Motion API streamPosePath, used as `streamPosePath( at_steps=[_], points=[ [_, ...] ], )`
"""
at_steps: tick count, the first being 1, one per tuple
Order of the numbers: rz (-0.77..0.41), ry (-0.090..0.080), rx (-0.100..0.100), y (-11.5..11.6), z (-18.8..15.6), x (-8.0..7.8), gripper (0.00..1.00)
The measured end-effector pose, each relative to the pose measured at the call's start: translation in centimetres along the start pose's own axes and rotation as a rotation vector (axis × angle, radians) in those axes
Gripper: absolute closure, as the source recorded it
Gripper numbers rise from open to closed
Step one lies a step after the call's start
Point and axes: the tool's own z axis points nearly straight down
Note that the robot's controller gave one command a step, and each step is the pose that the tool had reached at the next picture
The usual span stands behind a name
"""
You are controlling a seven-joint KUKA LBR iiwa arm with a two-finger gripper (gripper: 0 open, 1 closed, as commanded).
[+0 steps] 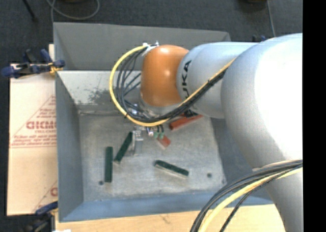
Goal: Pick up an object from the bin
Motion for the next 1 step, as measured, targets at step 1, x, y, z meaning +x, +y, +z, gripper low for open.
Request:
streamPosePath(
  at_steps=[1],
  points=[
    [-0.31, 0.007, -0.001, 0.29, 1.83, 3.9, 0.0]
  ],
)
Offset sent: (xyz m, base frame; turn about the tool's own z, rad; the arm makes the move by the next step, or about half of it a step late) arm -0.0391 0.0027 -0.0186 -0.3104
